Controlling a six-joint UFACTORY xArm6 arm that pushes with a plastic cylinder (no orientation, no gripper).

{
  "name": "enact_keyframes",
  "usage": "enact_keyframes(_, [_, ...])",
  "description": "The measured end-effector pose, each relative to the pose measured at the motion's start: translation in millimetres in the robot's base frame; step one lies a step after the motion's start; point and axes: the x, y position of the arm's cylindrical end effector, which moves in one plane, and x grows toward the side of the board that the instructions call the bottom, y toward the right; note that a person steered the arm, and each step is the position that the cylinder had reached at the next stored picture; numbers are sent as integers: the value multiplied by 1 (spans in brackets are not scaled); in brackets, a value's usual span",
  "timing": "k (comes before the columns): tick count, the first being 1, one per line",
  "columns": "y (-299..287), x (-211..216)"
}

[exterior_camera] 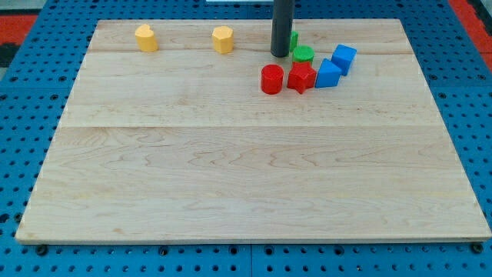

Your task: Separate the group of blocks

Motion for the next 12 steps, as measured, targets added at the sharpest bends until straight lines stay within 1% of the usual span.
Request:
enact_keyframes(1, [-13, 49])
enact_keyframes(2, [38, 57])
enact_keyframes(3, [58, 28])
enact_keyframes(4, [32, 28])
enact_keyframes(5, [32, 26])
enact_keyframes(7, [14, 23])
enact_keyframes(8, [32, 9])
enact_keyframes(10, [81, 6])
enact_keyframes(11, [89, 6])
enact_keyframes(12, [65, 13])
